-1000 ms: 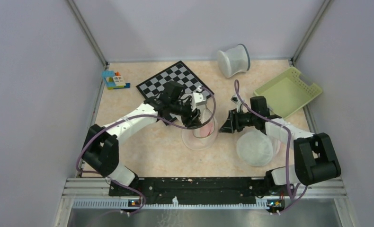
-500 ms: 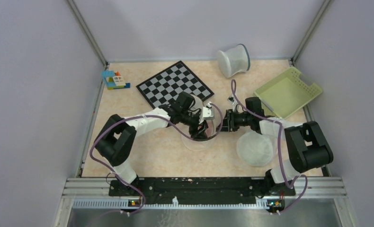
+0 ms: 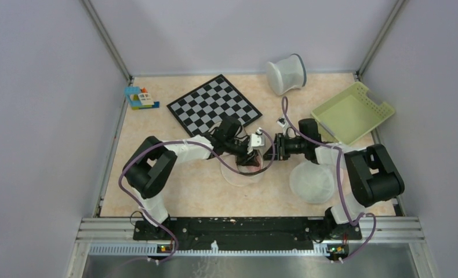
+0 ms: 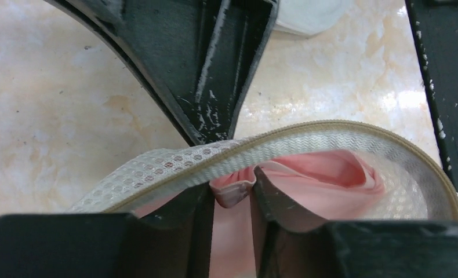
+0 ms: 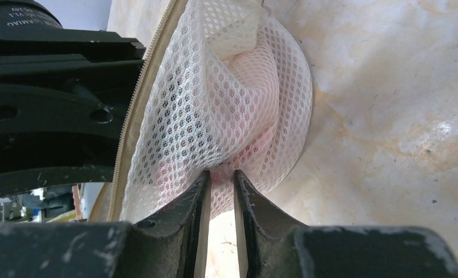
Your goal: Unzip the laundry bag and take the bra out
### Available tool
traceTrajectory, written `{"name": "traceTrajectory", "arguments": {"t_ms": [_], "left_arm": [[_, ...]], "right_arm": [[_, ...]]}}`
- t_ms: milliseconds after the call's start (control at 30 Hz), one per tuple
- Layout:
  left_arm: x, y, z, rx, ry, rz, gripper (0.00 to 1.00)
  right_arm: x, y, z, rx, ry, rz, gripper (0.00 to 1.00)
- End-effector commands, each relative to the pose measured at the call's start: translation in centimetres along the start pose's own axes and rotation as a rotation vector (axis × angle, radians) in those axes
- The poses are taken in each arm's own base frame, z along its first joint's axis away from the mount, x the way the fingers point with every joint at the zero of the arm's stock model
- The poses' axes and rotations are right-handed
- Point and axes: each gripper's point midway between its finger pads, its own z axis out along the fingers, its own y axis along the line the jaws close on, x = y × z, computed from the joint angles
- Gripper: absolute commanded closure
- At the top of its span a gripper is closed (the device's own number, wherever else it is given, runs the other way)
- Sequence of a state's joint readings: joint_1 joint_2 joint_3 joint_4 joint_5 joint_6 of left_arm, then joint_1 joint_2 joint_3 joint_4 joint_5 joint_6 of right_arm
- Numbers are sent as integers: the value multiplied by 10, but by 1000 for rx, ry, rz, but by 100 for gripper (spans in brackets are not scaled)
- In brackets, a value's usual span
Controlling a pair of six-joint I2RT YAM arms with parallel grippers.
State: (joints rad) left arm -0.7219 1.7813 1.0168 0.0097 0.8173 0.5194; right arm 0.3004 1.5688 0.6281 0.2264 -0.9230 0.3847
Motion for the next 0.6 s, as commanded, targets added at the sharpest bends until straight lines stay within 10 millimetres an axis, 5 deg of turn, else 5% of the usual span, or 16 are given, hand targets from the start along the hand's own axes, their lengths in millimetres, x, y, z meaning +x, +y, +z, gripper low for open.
{"name": "traceTrajectory", "arguments": {"t_ms": [0,100,333,567], "left_arm": [[-16,6,-4,-38,-42,41,79],[-29,0,-18,-45,-70,67,100],[-63,31,-63,-174,-181,-90,100],[-76,61,-89,-196,-302,-314,100]], "right_arm": [[-5,14,2,-55,5,-53,79],[-8,13,-5,-38,-7,-65,77],[-23,6,-24,26,-58,-99,51],[-23,-2,-20,39,-74,-64,43]]}}
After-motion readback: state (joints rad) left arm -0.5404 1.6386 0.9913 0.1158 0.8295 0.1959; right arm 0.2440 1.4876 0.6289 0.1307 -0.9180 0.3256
